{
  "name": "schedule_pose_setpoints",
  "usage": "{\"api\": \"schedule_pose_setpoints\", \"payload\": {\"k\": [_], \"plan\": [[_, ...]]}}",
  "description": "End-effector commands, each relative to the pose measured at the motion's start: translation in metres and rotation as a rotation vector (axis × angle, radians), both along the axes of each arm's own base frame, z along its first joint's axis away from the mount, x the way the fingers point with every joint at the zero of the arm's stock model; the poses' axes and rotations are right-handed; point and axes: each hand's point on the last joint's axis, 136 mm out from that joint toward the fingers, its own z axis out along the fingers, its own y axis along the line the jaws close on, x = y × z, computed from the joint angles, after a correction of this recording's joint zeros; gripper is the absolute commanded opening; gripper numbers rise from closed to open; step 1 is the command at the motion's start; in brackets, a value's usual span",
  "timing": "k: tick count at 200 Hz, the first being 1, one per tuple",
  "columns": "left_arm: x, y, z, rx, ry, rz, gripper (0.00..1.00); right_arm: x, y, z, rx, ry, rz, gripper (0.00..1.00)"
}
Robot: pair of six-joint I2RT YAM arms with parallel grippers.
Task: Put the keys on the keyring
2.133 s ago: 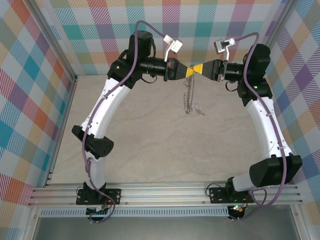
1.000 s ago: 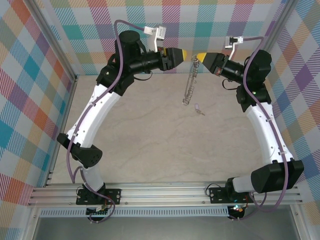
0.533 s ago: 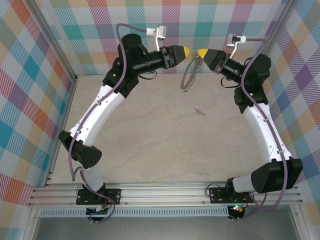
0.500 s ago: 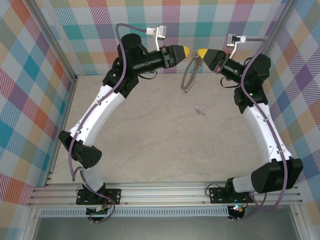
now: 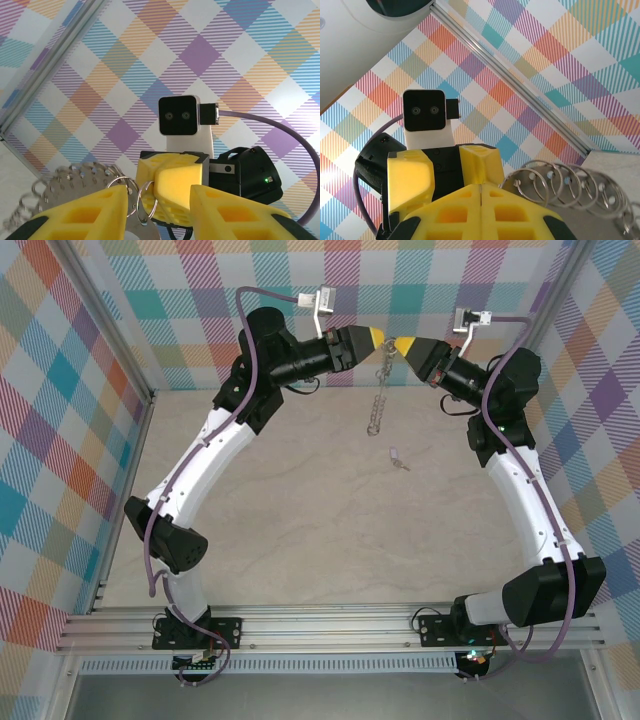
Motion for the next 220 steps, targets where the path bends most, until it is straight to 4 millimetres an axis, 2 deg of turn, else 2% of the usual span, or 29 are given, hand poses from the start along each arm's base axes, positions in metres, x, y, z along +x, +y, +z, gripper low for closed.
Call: {"api": "schedule_pose_setpoints", "payload": {"k": [1, 80, 220], "plan": [[-0.003, 0.0, 0.007, -0.034, -0.024, -0.034, 0.37, -0.017, -0.003, 0.031, 0.035, -0.105, -0.009, 0.0], [0.0, -0.004, -0.001, -0.038, -0.003, -0.046, 0.35, -0.012, -0.003, 0.032, 0.05, -0.102, -0.007, 0.0], [0.004, -0.011, 0.009, -0.075, -0.022, -0.075, 0.3, 0.0, -0.001, 0.023, 0.058, -0.074, 0.0, 0.0]]}}
